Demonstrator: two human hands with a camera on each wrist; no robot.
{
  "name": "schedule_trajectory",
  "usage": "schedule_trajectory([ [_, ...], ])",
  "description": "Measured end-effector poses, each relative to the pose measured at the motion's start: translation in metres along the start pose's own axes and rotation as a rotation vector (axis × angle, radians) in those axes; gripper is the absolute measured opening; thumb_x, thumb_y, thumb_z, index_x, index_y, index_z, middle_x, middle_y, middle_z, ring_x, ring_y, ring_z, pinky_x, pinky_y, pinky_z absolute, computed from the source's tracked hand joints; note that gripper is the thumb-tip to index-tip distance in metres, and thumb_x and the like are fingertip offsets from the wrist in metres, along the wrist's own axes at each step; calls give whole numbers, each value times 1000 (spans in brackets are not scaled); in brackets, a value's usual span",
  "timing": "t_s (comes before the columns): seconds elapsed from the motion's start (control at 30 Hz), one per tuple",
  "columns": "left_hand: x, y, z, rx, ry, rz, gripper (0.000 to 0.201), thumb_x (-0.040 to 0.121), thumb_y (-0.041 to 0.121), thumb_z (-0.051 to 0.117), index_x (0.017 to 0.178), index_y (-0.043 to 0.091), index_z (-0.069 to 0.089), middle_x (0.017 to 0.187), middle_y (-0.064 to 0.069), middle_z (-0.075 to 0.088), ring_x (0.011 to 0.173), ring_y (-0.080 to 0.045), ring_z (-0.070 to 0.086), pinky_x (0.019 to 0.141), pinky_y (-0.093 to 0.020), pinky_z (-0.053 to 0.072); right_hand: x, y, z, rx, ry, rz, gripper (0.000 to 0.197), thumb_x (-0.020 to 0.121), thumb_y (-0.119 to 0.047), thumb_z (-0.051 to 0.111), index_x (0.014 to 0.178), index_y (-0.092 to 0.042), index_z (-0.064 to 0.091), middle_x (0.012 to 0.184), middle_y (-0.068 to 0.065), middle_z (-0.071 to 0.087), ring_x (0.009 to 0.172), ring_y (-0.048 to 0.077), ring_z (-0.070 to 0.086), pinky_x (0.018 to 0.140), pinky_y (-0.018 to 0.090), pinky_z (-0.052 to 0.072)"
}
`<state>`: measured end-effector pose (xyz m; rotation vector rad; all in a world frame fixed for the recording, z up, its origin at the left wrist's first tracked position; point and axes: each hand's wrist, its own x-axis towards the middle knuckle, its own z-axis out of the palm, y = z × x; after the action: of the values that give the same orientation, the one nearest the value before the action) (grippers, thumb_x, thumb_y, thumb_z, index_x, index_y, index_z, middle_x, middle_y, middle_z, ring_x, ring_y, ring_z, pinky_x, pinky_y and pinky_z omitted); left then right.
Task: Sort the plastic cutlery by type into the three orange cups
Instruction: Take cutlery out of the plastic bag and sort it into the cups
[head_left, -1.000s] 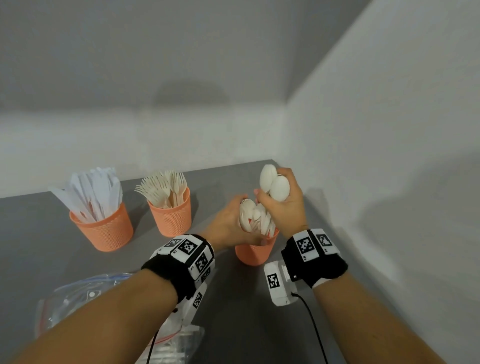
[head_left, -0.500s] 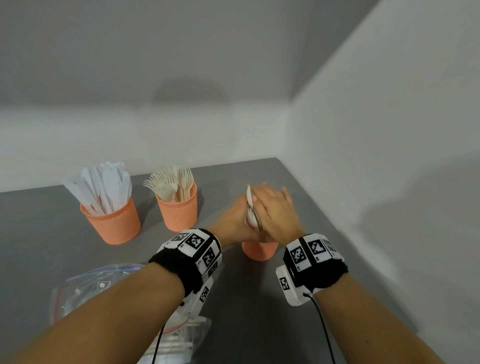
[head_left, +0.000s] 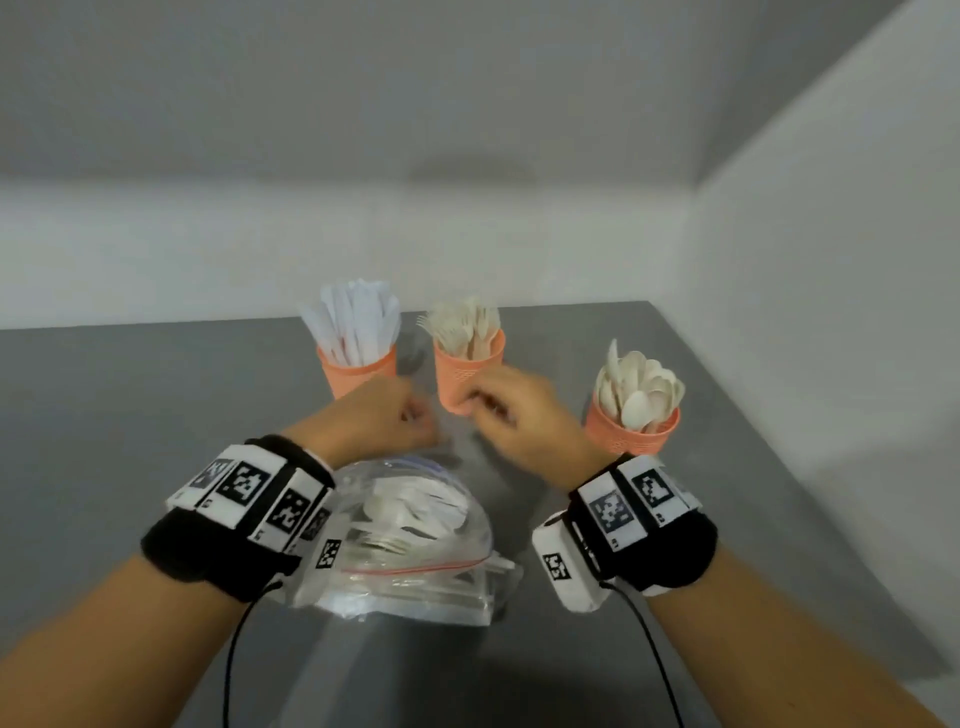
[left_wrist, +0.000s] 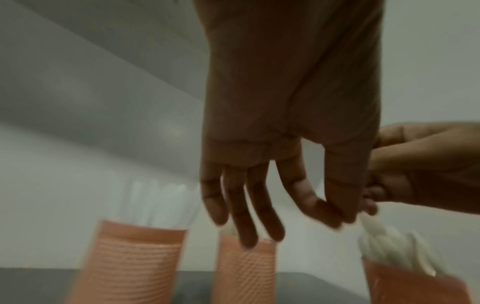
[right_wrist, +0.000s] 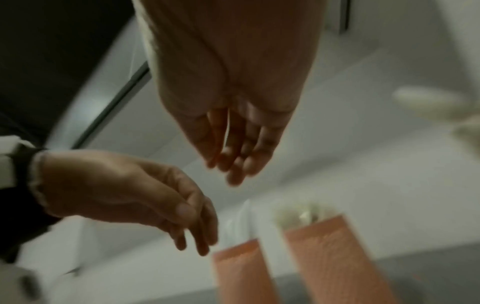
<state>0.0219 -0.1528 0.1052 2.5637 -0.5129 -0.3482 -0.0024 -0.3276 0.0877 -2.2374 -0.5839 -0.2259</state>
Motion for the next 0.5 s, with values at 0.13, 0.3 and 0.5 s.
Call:
schedule_trajectory([
  [0.13,-34,-57,22,319,-182,-291,24,85,36,59,98,20,72,112,-7,55,106,-25,56,91,-30,43,-9,-11,67,-117,-436,73,21,86,-5,53,99,-3,71,97,12,66,90,25,58,82,29,42],
  [0.3,-50,-100,60,245,-73,-512,28,79,49,57,104,38,63,114,-3,44,117,-27,34,101,-42,38,-26,-14,103,-341,-621,294,56,72,-20,76,119,-4,49,127,13,47,116,27,46,91,31,39],
  [0.5,-56,-96,65,-64,-128,-462,57,84,5,49,138,20,39,134,-13,47,105,-29,59,72,-27,49,-33,-16,110,-535,-632,404,74,63,-34,82,119,-5,44,130,15,45,123,30,41,102,39,40],
])
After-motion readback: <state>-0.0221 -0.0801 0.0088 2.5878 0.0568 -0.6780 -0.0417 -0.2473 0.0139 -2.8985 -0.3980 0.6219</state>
